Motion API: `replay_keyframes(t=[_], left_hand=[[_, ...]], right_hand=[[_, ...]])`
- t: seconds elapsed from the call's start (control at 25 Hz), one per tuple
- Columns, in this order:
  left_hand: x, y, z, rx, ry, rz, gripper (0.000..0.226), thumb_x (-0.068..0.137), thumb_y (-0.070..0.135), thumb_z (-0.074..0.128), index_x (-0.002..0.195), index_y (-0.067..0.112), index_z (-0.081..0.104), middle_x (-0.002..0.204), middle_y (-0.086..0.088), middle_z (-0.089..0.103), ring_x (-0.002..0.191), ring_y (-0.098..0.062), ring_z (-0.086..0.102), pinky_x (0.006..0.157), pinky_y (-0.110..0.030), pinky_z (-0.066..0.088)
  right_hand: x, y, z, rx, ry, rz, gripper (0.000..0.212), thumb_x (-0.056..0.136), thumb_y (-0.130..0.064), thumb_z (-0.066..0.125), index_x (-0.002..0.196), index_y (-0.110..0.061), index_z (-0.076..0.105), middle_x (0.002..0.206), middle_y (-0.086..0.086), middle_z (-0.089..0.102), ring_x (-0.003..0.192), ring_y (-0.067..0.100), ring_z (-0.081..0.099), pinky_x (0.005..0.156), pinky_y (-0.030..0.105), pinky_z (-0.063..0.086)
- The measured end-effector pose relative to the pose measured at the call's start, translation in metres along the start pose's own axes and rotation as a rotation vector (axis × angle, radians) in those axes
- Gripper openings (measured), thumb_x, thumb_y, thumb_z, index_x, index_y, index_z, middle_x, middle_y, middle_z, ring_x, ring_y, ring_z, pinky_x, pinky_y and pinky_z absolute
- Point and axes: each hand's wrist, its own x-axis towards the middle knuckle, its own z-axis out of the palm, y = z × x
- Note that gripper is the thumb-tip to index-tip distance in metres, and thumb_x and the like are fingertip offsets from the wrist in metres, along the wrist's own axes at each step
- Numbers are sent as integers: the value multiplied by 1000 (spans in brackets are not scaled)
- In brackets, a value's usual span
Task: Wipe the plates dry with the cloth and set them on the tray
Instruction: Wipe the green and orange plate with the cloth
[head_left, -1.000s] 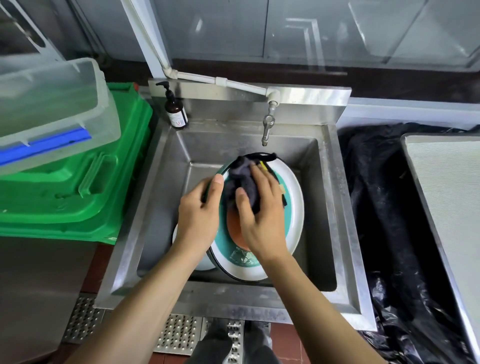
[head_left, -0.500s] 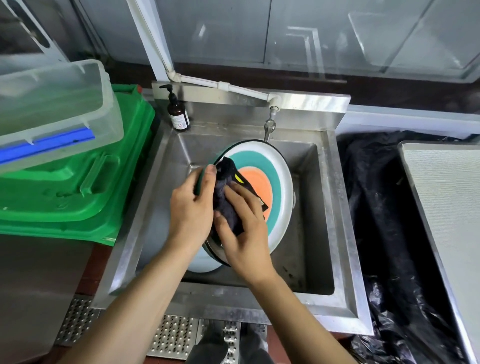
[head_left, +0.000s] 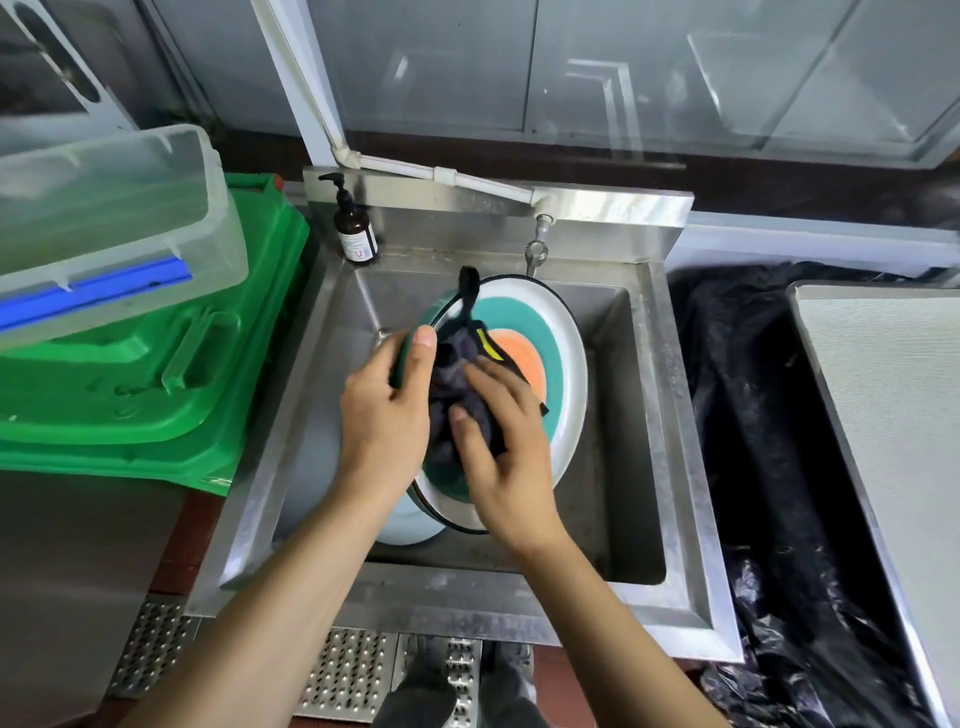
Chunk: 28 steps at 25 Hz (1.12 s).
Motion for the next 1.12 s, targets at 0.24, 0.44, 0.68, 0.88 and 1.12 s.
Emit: replay_keyframes(t=[0.24, 0.44, 0.68, 0.88, 1.12], left_hand=[[3, 5, 1, -9, 36, 11, 39, 102, 47, 49, 90, 14, 65, 76, -1, 68, 75, -22, 62, 72, -36, 50], [6, 8, -4, -25, 28, 31, 37, 103, 42, 51, 74, 19, 52, 56, 11, 42, 55, -7, 35, 52, -20, 31], [6, 6, -14, -23, 23, 47, 36, 103, 41, 51, 70, 28, 55, 53, 11, 45, 52, -3, 36, 51, -17, 30], [-8, 17, -16, 33, -4, 66, 32, 100, 47, 49, 96, 22, 68, 67, 1, 61, 61, -3, 50, 62, -29, 42], [-21, 43, -11, 197, -95, 306, 35, 98, 51, 53, 126, 32, 62, 81, 2, 73, 66, -13, 63, 62, -30, 49]], right_hand=[[-22, -9, 2, -54, -90, -55, 33, 99, -17, 62, 132, -16, 65, 142, 2, 55, 137, 15, 47, 116, 38, 37], [-52, 14, -11, -186, -82, 61, 31, 99, -17, 60, 129, -18, 67, 137, -3, 58, 126, 17, 51, 111, 32, 39], [-33, 34, -33, -718, -41, 91, 28, 98, -22, 58, 121, -14, 71, 119, 9, 68, 93, 41, 58, 83, 47, 46], [11, 38, -53, -798, 27, 201, 30, 103, -21, 56, 130, -13, 66, 127, 14, 61, 103, 43, 53, 87, 47, 40], [34, 33, -45, -276, 235, 405, 28, 105, -22, 51, 127, -16, 67, 116, 2, 56, 111, 27, 58, 89, 22, 37]])
